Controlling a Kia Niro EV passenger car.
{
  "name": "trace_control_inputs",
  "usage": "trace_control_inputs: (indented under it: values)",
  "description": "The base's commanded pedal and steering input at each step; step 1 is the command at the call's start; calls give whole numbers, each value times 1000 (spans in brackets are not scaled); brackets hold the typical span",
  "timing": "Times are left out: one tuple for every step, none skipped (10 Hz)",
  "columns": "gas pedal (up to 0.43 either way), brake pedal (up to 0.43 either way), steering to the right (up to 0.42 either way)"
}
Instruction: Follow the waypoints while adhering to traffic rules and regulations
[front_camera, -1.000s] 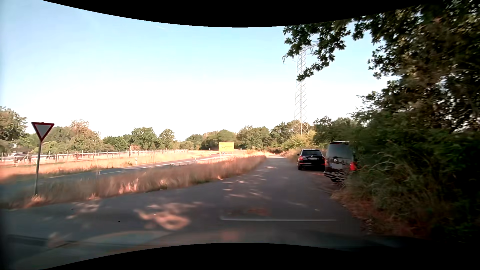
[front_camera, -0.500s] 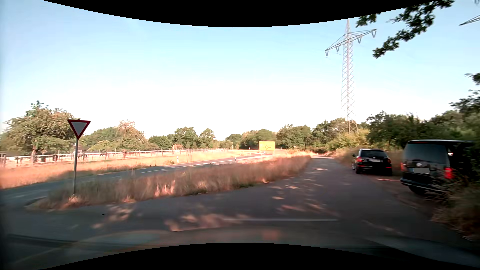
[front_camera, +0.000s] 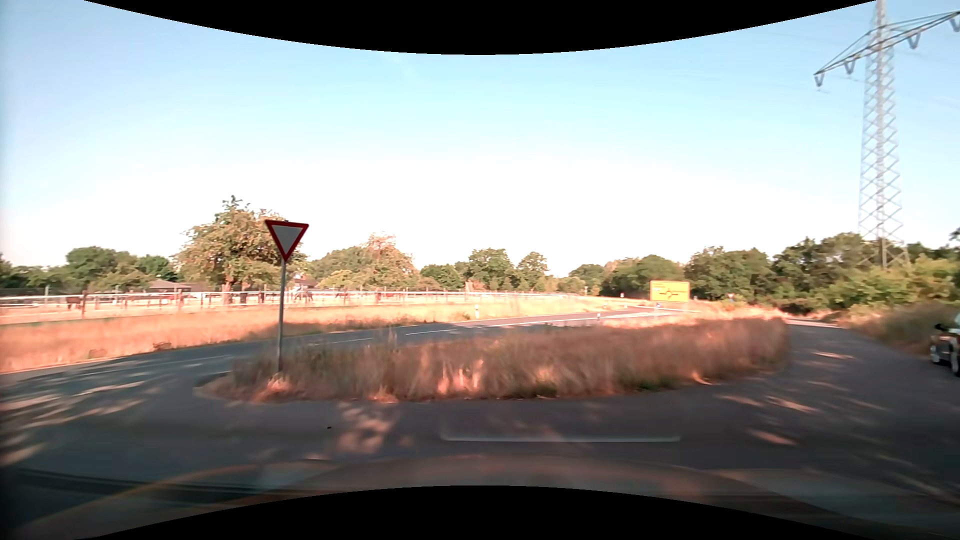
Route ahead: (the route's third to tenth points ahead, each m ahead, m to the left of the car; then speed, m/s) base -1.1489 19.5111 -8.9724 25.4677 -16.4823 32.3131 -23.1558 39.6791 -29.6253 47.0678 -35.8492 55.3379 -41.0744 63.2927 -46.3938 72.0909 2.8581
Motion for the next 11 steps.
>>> trace_control_inputs:
  values:
    - [0,73,-789]
    - [0,98,-786]
    - [0,116,-786]
    - [0,128,-785]
    - [0,165,-777]
    - [0,195,-758]
    - [0,220,-743]
    - [0,232,-726]
    - [0,232,-717]
    - [0,238,-704]
    - [0,238,-684]
